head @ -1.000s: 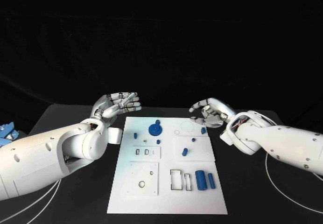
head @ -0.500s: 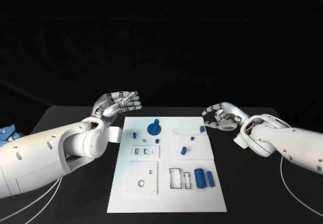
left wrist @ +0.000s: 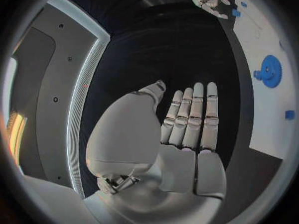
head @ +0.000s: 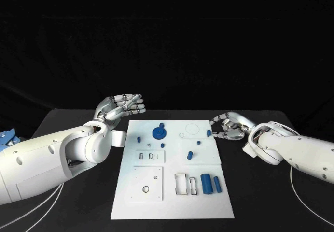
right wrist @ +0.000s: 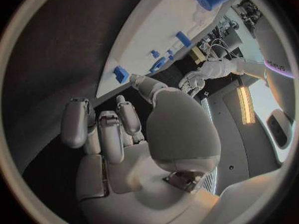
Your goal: Assemble the parts on the task board
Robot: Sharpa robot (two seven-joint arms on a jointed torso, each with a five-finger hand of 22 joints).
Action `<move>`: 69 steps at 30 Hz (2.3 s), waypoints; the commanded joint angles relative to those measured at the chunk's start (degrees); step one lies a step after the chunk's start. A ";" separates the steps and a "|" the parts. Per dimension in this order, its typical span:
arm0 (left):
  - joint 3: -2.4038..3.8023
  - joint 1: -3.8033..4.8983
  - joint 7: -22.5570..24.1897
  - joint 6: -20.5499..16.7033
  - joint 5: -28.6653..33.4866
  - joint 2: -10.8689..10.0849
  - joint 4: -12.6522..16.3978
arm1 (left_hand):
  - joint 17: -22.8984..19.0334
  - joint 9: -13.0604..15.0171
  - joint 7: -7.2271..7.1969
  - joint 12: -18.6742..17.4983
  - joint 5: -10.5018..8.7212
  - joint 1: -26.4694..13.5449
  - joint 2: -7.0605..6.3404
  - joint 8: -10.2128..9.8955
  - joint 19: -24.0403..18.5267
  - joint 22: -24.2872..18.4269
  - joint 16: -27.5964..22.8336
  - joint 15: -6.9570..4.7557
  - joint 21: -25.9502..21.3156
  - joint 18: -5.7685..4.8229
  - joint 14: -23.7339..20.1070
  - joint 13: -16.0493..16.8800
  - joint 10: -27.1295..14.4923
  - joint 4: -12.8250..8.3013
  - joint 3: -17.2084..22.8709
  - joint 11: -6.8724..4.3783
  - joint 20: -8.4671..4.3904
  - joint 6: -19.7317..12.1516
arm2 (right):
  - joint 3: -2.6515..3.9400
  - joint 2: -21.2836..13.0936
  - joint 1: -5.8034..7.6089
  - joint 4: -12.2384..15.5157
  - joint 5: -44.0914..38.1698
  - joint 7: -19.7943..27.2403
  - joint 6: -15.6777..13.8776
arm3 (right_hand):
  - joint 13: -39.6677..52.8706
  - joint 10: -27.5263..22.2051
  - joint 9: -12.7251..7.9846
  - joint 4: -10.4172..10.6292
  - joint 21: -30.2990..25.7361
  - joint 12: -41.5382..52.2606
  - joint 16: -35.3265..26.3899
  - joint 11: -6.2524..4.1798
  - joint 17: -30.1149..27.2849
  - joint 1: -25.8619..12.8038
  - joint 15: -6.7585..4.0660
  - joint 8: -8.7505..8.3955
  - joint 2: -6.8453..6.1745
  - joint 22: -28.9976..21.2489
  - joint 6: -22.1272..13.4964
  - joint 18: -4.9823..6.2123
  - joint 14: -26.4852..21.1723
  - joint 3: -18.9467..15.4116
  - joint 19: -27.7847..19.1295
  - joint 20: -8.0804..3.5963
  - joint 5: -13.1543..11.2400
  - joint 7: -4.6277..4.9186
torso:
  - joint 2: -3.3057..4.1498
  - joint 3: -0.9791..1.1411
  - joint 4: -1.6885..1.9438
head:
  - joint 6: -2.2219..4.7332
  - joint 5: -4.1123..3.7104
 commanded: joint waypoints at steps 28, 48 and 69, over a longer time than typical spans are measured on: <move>0.04 0.01 0.48 1.09 -0.04 0.19 -0.02 | 0.15 0.04 0.16 0.14 -0.26 -0.12 -0.45 -0.08 0.55 -0.12 -0.30 -0.20 -0.38 0.35 0.32 0.04 0.47 -0.07 0.45 -0.08 -0.01 0.28 | 0.01 3.11 -1.62 -2.95 -2.54 -2.66 -2.30 | 2.19 2.37 2.12 -0.59 0.85 2.38 0.10 -0.77 13.74 0.27 -0.21 2.13 2.56 1.72 5.56 0.14 5.65 1.91 0.94 -0.35 -0.71 -0.92 | -0.02 0.12 -0.08 | -0.62 0.66; 0.04 0.01 0.29 1.10 -0.04 0.14 -0.08 | 0.21 0.02 0.19 0.03 -0.25 -0.17 -0.48 -0.14 0.57 -0.17 -0.36 -0.18 -0.41 0.34 0.32 0.00 0.45 -0.12 0.57 -0.05 -0.02 0.24 | 0.01 3.60 -1.66 -2.68 -1.89 -2.43 -2.62 | 2.15 2.55 2.32 -0.40 0.90 2.47 0.13 -1.00 13.87 -1.02 -0.48 1.74 1.69 1.98 5.46 0.09 5.69 1.44 1.10 -0.68 -1.62 -1.14 | 0.03 0.10 -0.06 | -0.68 0.49; 0.04 0.02 0.00 1.08 -0.04 0.07 -0.13 | 0.25 0.01 0.25 -0.04 -0.26 -0.21 -0.51 -0.19 0.58 -0.19 -0.40 -0.17 -0.42 0.34 0.32 -0.02 0.39 -0.13 0.62 -0.01 -0.02 0.19 | 0.01 4.03 -1.66 -2.92 -2.00 -2.43 -2.56 | 2.67 3.07 2.92 -0.34 0.96 3.03 0.16 -1.13 13.99 -1.03 -0.52 2.23 2.47 2.30 6.77 0.04 5.71 1.59 1.26 -0.65 -1.91 -1.38 | 0.04 0.16 -0.12 | -0.66 0.55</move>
